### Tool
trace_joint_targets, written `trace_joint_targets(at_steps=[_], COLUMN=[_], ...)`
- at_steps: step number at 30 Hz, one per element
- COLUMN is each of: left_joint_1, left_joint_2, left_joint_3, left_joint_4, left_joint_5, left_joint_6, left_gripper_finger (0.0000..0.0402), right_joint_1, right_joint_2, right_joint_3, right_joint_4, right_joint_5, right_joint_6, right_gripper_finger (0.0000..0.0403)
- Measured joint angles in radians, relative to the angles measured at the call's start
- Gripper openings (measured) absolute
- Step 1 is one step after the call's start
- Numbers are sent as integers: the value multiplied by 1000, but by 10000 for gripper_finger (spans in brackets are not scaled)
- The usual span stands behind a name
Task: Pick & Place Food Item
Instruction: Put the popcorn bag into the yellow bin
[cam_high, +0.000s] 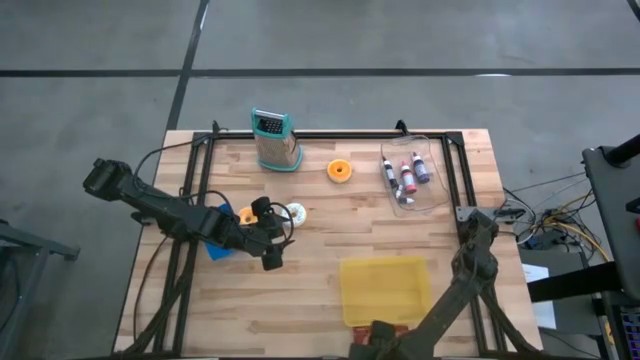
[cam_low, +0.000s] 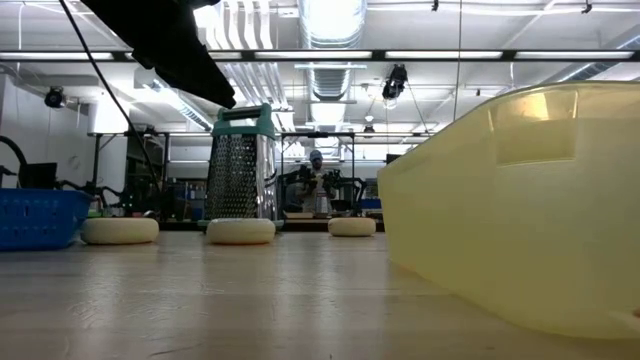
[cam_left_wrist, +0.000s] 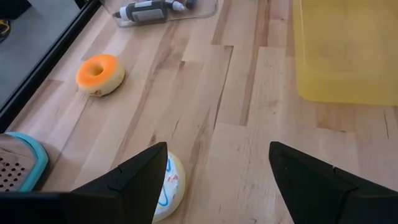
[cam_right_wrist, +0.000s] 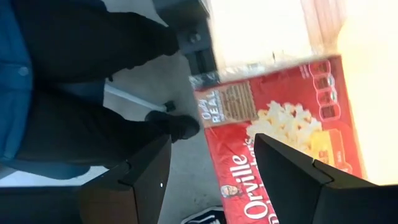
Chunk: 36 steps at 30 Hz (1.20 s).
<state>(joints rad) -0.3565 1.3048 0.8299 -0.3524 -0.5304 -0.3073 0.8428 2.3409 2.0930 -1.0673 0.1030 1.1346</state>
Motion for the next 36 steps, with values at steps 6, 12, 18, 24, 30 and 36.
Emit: trace_joint_targets(at_steps=[6, 12, 18, 24, 30, 36], left_joint_1=[0, 0, 0, 0, 0, 0], left_joint_2=[0, 0, 0, 0, 0, 0], left_joint_3=[0, 0, 0, 0, 0, 0], left_joint_4=[0, 0, 0, 0, 0, 0], left_joint_5=[0, 0, 0, 0, 0, 0], left_joint_6=[0, 0, -2, -4, -4, -4], left_gripper_finger=[287, 287, 287, 287, 287, 287], right_joint_1=[11, 31, 42, 40, 41, 42], right_joint_2=[0, 0, 0, 0, 0, -4], right_joint_3=[-34, -47, -50, -102, -150, -187], right_joint_4=[2, 3, 6, 22, 44, 92], right_joint_5=[-2, -7, 1, 2, 2, 6], right_joint_6=[48, 120, 123, 123, 131, 140], right_gripper_finger=[226, 226, 226, 226, 226, 226])
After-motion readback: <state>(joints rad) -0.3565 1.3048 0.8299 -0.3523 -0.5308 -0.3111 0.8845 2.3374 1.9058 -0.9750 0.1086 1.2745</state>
